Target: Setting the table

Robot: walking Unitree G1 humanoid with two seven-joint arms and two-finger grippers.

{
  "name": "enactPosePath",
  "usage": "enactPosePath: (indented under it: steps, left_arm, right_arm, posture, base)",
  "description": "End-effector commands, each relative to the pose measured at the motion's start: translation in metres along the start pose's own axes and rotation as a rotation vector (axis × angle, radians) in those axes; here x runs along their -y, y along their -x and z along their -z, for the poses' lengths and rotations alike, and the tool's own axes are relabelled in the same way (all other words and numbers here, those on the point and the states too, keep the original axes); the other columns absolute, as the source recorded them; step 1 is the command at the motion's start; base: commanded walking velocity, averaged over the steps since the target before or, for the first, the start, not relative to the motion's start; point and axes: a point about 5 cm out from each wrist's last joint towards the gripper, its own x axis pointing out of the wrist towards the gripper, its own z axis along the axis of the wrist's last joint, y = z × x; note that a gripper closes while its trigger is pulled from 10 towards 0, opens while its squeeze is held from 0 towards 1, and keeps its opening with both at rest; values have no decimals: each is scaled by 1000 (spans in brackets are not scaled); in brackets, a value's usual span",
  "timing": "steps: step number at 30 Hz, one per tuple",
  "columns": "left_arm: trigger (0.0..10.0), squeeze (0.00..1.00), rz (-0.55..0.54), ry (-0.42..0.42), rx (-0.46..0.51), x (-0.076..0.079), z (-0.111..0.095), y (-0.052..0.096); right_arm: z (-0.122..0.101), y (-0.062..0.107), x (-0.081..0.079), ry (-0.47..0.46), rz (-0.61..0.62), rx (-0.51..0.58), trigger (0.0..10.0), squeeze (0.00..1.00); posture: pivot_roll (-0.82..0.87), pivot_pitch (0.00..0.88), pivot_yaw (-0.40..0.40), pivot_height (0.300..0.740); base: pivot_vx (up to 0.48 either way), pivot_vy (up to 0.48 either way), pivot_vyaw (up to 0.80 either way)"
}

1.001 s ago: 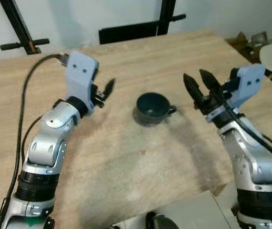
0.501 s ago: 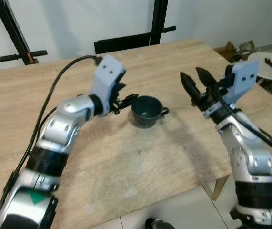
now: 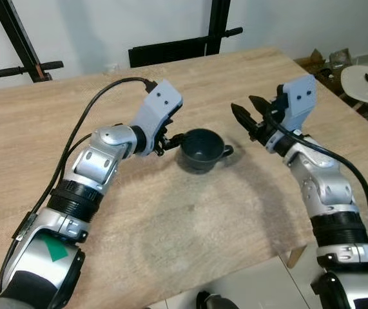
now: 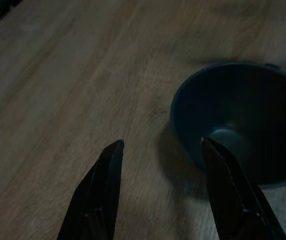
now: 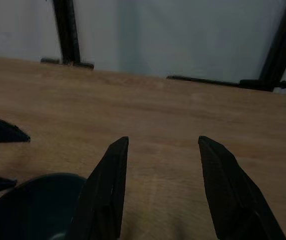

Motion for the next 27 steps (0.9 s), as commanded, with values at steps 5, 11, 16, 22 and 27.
enactPosePath:
  steps: [5,11,16,22,27]
  left_arm:
    - [10000,0,-2,-9,-11,2,-1,-9]
    - [10000,0,-15,7,22,0,-8,-9]
    - [10000,0,-23,6,33,-4,-9,-5]
    - [10000,0,-42,-2,36,-7,-9,-5]
    - [10000,0,-64,-2,52,-11,-15,-6]
  right_arm:
    - [9,-1,5,53,-81,-67,10000,0]
    - [24,5,16,98,-142,-175,10000,0]
    - [27,11,16,94,-229,-209,10000,0]
    - [30,9,3,69,-337,-213,10000,0]
    - [36,7,-13,58,-446,-226,10000,0]
  posture:
    - [-14,102,52,740]
    - [-9,108,52,740]
    - [-10,106,54,740]
    - [-14,101,60,740]
    - [-14,96,60,740]
  base:
    - [0,0,0]
    - [0,0,0]
    - [0,0,0]
    - [0,0,0]
    - [0,0,0]
